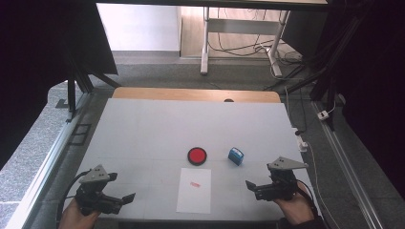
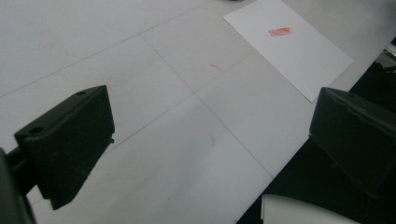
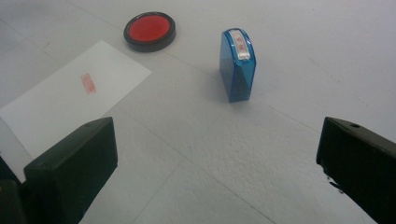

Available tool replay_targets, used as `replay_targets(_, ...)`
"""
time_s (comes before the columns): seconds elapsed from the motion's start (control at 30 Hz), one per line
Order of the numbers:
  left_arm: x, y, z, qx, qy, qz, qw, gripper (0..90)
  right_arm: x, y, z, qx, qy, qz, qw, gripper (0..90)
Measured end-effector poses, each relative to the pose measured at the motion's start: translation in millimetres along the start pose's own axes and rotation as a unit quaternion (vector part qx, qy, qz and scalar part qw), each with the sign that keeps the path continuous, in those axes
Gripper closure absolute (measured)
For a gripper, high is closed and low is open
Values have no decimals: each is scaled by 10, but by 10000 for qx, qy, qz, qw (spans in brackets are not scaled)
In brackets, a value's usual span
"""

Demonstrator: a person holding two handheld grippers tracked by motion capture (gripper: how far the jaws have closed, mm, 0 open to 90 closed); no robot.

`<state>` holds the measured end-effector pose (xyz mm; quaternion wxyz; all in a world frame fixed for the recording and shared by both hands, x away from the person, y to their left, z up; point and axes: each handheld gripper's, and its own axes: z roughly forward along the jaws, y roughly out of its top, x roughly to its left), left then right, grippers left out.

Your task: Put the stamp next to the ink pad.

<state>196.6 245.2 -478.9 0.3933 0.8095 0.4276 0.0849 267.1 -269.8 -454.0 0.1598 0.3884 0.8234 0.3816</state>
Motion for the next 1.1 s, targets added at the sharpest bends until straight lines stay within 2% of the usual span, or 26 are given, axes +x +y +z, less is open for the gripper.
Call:
replay_targets(0.5,-2,0,-2,7,6,5,10000,2,-114,-197,-192,100,-175,289,9994,0)
replay_targets(0.9,-4,-6,-4,23,42,2,10000,1,-99,-279,-244,407,-190,321,9985,0)
replay_targets(1.1,4,5,6,34,25,-39,10000,0,-105,-288,-246,465,-199,331,9982,0)
